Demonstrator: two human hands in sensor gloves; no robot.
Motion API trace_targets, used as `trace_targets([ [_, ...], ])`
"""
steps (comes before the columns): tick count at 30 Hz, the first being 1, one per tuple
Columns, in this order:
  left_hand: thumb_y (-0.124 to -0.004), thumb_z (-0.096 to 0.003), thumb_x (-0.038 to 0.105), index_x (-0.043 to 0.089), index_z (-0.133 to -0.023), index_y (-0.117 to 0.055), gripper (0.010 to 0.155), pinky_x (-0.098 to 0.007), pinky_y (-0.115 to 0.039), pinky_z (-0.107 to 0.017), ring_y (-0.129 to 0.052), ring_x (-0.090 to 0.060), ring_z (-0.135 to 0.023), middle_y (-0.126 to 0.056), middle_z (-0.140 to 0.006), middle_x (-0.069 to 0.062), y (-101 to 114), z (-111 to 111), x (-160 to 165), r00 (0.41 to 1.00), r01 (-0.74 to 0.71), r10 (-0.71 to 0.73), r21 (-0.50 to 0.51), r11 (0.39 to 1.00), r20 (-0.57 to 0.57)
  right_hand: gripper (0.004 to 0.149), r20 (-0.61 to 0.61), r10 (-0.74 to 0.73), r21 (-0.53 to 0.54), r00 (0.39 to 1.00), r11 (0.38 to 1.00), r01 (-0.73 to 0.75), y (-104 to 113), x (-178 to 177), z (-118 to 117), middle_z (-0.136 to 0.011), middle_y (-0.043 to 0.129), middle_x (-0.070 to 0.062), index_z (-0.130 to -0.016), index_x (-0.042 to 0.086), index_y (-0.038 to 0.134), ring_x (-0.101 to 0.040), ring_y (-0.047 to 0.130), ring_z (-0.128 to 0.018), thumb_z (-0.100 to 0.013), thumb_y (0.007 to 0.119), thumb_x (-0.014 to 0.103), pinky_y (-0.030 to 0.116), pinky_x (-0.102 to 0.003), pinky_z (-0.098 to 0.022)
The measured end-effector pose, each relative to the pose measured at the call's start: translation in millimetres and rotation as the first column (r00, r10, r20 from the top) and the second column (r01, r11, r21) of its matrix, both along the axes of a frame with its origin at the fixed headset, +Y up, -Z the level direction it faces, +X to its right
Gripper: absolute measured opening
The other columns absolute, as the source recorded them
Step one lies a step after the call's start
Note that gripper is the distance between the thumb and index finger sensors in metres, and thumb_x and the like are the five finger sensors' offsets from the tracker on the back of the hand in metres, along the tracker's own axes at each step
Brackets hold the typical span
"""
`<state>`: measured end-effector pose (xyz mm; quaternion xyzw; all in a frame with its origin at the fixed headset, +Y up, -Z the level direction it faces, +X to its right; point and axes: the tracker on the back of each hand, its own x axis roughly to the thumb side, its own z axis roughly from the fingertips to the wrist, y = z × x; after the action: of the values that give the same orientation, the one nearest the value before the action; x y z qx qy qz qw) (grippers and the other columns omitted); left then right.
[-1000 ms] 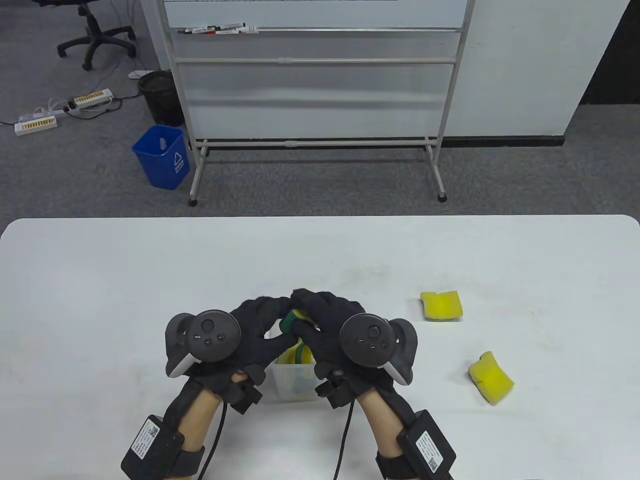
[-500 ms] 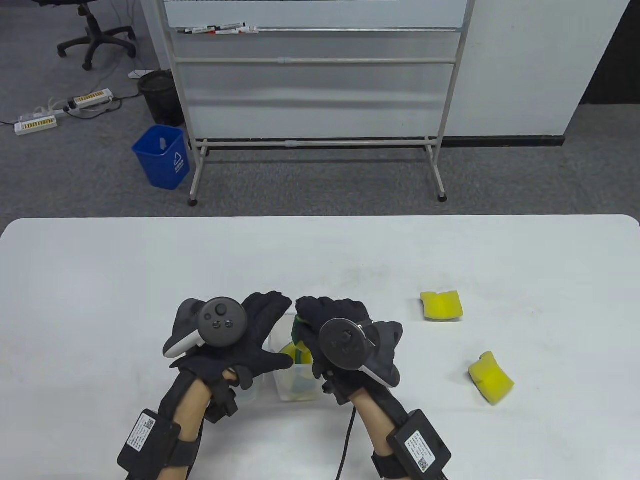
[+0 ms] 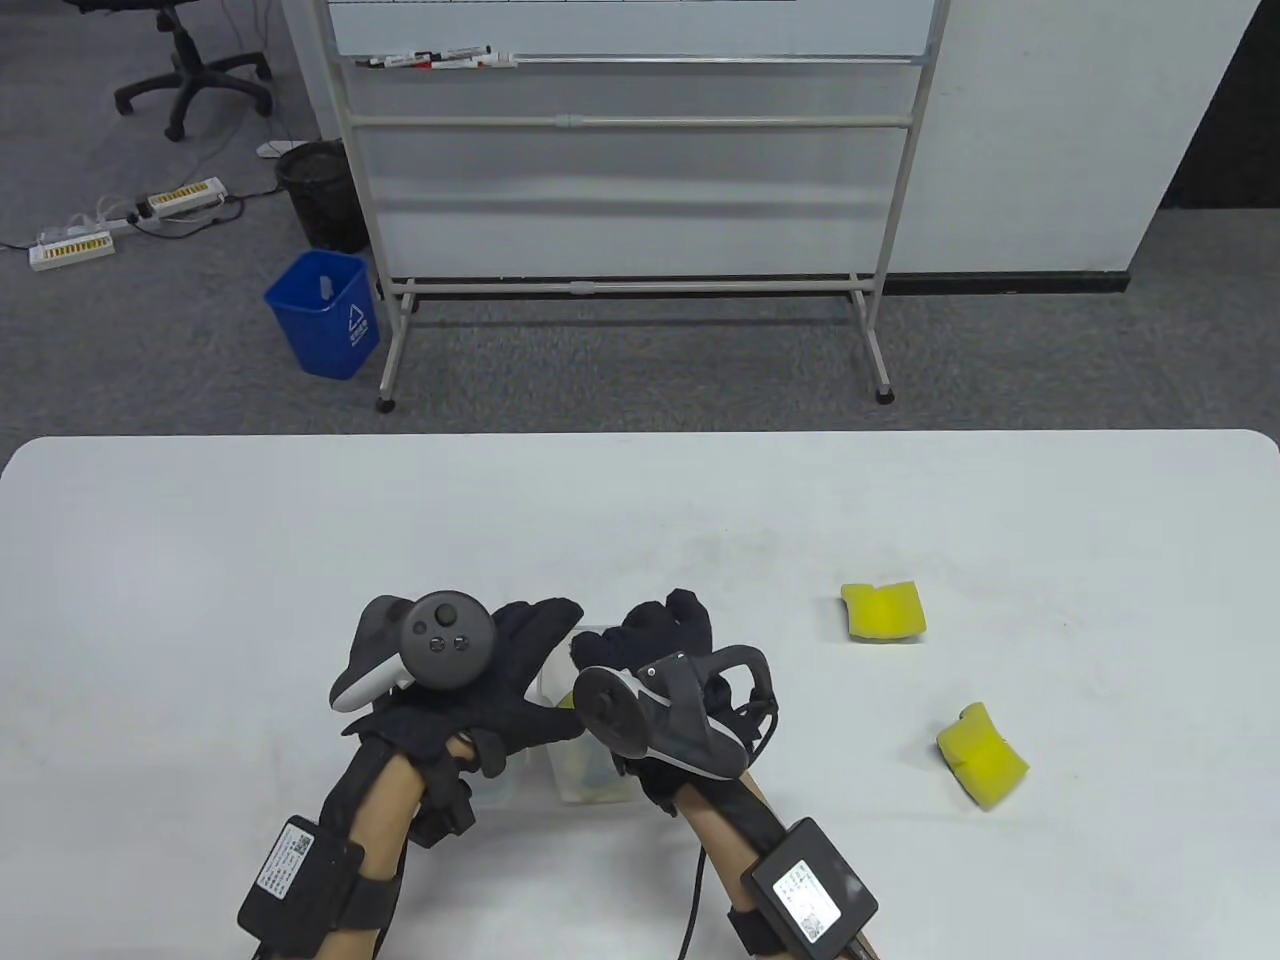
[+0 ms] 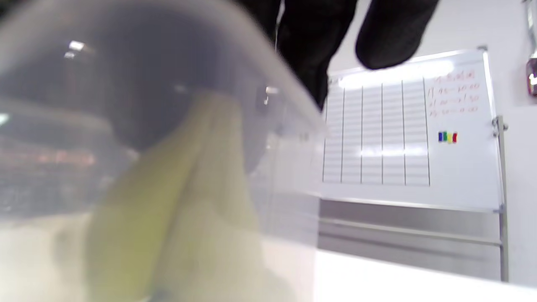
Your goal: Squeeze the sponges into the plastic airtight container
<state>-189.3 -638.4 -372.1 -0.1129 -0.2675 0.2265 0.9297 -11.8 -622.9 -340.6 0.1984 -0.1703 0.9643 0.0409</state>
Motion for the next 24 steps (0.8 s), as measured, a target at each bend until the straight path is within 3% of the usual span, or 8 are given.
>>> trace_targets([
  [5, -0.083, -0.0423, 0.064, 0.027, -0.113, -0.031, 0.096, -0.069, -0.045, -0.078, -0.04, -0.041, -0.115, -0.039, -0.125, -0.006, 0, 0, 0, 1.0, 0.001, -0.001, -0.002, 1.0, -0.002, 0.04, 0.015, 0.013, -0.065, 1.0, 0.998, -0.012, 1, 2, -2, -0.066, 0.11, 0.005, -0.075, 0.03, 0.098, -0.021, 0.086, -0.088, -0.038, 0.093, 0.046, 0.053, -0.068, -0.073],
  [9, -0.083, -0.0424, 0.064, 0.027, -0.114, -0.031, 0.096, -0.069, -0.045, -0.078, -0.041, -0.041, -0.115, -0.039, -0.125, -0.006, 0, 0, 0, 1.0, -0.002, 0.002, -0.005, 1.0, -0.005, 0.046, -0.004, 0.021, -0.12, 1.0, 0.993, -0.022, 1, 4, -3, -0.068, 0.111, 0.003, -0.074, 0.027, 0.101, -0.021, 0.08, -0.092, -0.042, 0.081, 0.054, 0.052, -0.067, -0.073],
  [14, -0.083, -0.0419, 0.064, 0.027, -0.114, -0.031, 0.096, -0.069, -0.045, -0.078, -0.041, -0.042, -0.115, -0.039, -0.125, -0.006, 0, 0, 0, 1.0, 0.004, -0.004, -0.006, 1.0, -0.007, 0.057, 0.008, 0.05, -0.233, 0.999, 0.971, -0.046, -5, 5, -5, -0.085, 0.103, 0.001, -0.077, 0.024, 0.101, -0.02, 0.065, -0.099, -0.046, 0.067, 0.058, 0.046, -0.069, -0.075],
  [17, -0.083, -0.0417, 0.064, 0.027, -0.114, -0.031, 0.096, -0.069, -0.045, -0.078, -0.041, -0.042, -0.115, -0.04, -0.125, -0.006, 0, 0, 0, 1.0, 0.006, -0.006, -0.007, 1.0, -0.012, 0.073, 0.005, 0.052, -0.327, 0.999, 0.944, -0.048, -9, 8, -8, -0.099, 0.09, 0.001, -0.076, 0.019, 0.102, -0.018, 0.05, -0.104, -0.046, 0.049, 0.06, 0.037, -0.07, -0.076],
  [24, -0.083, -0.0412, 0.065, 0.027, -0.114, -0.031, 0.097, -0.069, -0.045, -0.078, -0.042, -0.042, -0.115, -0.039, -0.125, -0.007, 0, 0, 1, 1.0, 0.012, -0.012, -0.004, 1.0, -0.012, 0.08, 0.003, 0.052, -0.433, 0.999, 0.9, -0.046, -13, 9, -11, -0.109, 0.078, 0.005, -0.081, 0.018, 0.102, -0.015, 0.034, -0.107, -0.046, 0.044, 0.06, 0.024, -0.072, -0.075],
])
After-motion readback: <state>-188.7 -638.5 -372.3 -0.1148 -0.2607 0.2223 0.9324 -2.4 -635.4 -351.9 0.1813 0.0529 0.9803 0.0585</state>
